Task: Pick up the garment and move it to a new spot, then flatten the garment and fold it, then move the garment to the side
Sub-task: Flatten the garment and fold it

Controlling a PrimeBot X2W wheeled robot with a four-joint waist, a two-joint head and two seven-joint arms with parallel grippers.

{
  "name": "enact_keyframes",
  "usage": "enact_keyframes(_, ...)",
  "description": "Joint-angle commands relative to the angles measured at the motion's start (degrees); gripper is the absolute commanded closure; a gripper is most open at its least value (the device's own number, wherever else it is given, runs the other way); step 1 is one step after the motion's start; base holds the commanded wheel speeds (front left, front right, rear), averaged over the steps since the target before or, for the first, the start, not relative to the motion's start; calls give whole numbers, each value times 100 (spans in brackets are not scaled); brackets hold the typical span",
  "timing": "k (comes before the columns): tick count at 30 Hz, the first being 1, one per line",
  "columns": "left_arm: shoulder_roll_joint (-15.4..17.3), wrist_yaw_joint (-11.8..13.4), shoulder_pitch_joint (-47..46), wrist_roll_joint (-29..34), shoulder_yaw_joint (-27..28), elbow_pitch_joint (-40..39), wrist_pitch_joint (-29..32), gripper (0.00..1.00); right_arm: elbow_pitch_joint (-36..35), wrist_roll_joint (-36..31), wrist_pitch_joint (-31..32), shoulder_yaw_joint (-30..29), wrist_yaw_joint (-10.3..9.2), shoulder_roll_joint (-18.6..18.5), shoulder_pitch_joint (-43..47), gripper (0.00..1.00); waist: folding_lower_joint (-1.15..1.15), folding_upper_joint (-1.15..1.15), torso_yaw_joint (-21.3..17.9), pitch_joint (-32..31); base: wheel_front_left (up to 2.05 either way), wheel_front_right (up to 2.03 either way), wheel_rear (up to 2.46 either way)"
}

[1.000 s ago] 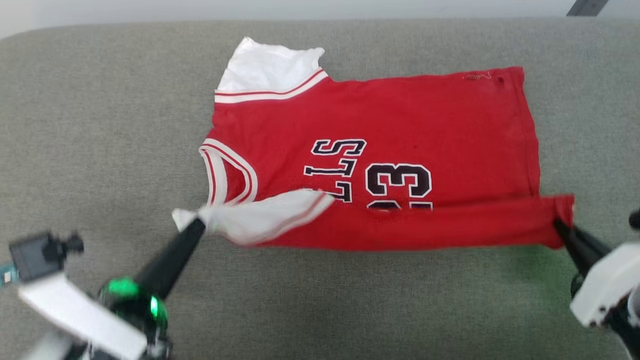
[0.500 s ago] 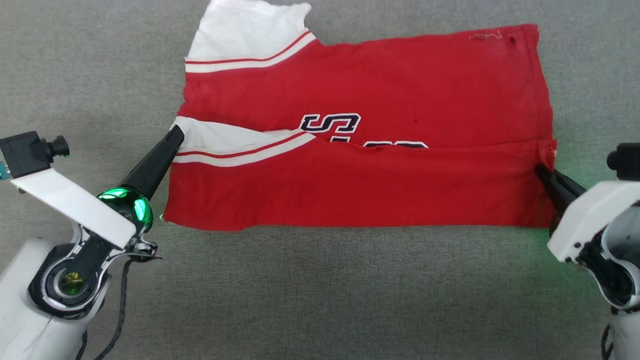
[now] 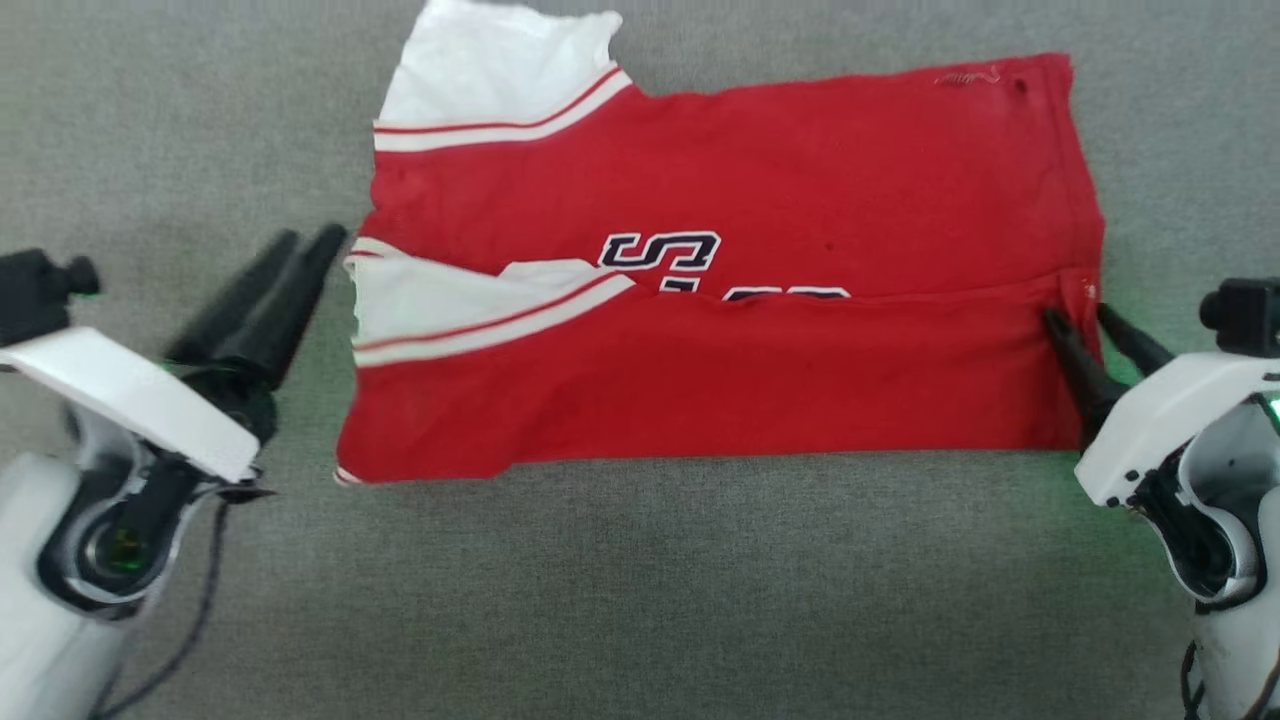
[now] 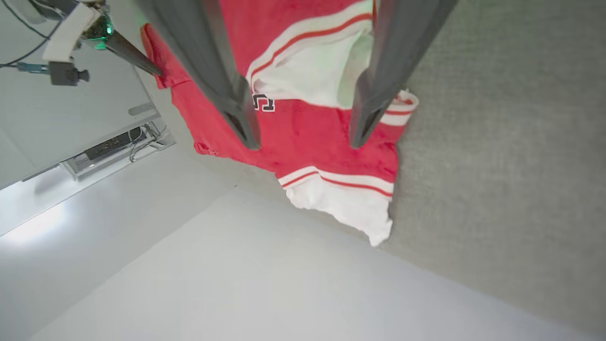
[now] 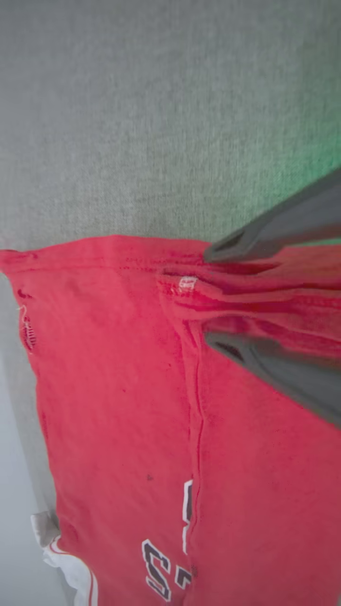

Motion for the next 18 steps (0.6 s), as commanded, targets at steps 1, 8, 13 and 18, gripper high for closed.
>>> enact_keyframes(1, 120, 5, -94, 177, -47, -11, -130, 0, -17, 14, -88, -28, -4, 21, 81, 0, 0, 0, -11, -145, 0, 0, 0)
enact_keyframes(8, 1040, 18, -280, 1293, -704, -74, 9, 0, -278, 23, -315, -64, -4, 33, 367, 0, 0, 0, -65, -574, 0, 0, 0)
enact_keyframes(13, 1337, 216, -263, 1374, -1267, -402, 1259, 0, -455, 1, -272, -40, -4, 80, 505, 0, 0, 0, -179, -693, 0, 0, 0)
enact_keyframes(18, 1481, 466, -224, 1271, -1690, -580, 2325, 0, -554, 0, -281, 10, -4, 160, 526, 0, 0, 0, -345, -600, 0, 0, 0)
